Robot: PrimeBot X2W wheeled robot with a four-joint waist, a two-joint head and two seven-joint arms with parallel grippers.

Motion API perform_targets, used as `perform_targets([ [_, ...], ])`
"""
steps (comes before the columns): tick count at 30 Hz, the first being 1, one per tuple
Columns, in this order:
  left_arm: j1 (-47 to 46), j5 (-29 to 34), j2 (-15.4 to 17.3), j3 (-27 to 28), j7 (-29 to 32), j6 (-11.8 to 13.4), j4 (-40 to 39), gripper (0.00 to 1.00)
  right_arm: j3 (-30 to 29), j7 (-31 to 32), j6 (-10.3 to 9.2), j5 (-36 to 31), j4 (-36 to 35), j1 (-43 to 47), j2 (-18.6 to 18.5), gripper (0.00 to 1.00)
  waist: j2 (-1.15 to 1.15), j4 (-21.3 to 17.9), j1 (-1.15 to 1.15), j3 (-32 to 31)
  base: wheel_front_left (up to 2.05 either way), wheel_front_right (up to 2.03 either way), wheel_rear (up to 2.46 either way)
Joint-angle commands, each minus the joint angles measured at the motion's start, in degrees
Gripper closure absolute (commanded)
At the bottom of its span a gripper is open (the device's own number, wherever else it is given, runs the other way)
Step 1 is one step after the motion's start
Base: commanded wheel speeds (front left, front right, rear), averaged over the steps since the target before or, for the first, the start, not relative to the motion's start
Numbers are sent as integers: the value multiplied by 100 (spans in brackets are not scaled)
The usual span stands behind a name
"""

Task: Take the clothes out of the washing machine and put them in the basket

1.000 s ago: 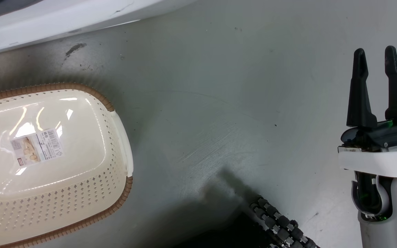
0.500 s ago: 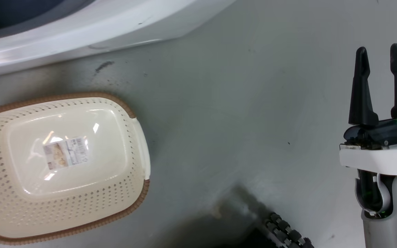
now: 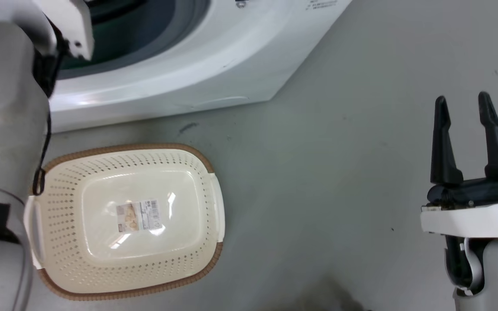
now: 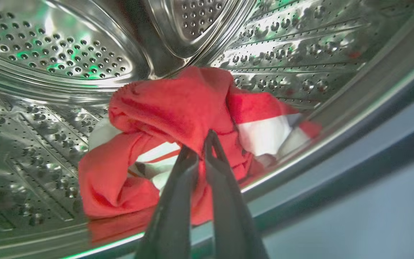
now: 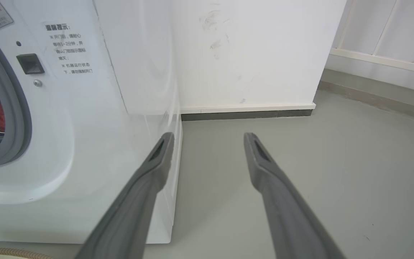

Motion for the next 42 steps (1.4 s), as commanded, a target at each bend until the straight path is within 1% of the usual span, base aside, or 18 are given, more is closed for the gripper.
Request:
perform_targets([
  [1, 193, -12, -57, 6, -191, -3, -40, 100, 1, -12, -6, -44, 38, 111, 5, 0, 0, 207, 1, -327, 0, 0, 0],
  [5, 690, -175, -211, 90, -609, 31, -103, 100, 18, -12, -6, -175, 91, 228, 3, 0, 0, 320, 1, -629, 0, 0, 0],
  [11, 1426, -326, -333, 216, -876, 143, -482, 100, 19, -12, -6, -305, 150, 401, 5, 0, 0, 457, 1, -1076, 0, 0, 0],
  [14, 1845, -382, -354, 328, -907, 244, -878, 100, 10, -12, -6, -360, 166, 525, 5, 0, 0, 537, 1, -1301, 0, 0, 0],
  [20, 2845, -335, -283, 610, -914, 504, -2197, 100, 3, -12, -6, -437, 192, 761, 5, 0, 0, 708, 1, -1713, 0, 0, 0],
  [26, 3686, -296, -154, 754, -916, 739, -3410, 100, 46, -12, -6, -493, 228, 1004, 4, 0, 0, 854, 1, -2097, 0, 0, 0],
  [30, 4124, -277, -7, 783, -883, 926, -4166, 100, 50, -12, -5, -515, 240, 1148, 5, 0, 0, 926, 1, -2309, 0, 0, 0],
  [42, 5044, -161, 581, 929, -332, 1537, -6434, 100, 38, -12, -6, -527, 235, 1403, 5, 0, 0, 1090, 1, -2637, 0, 0, 0],
])
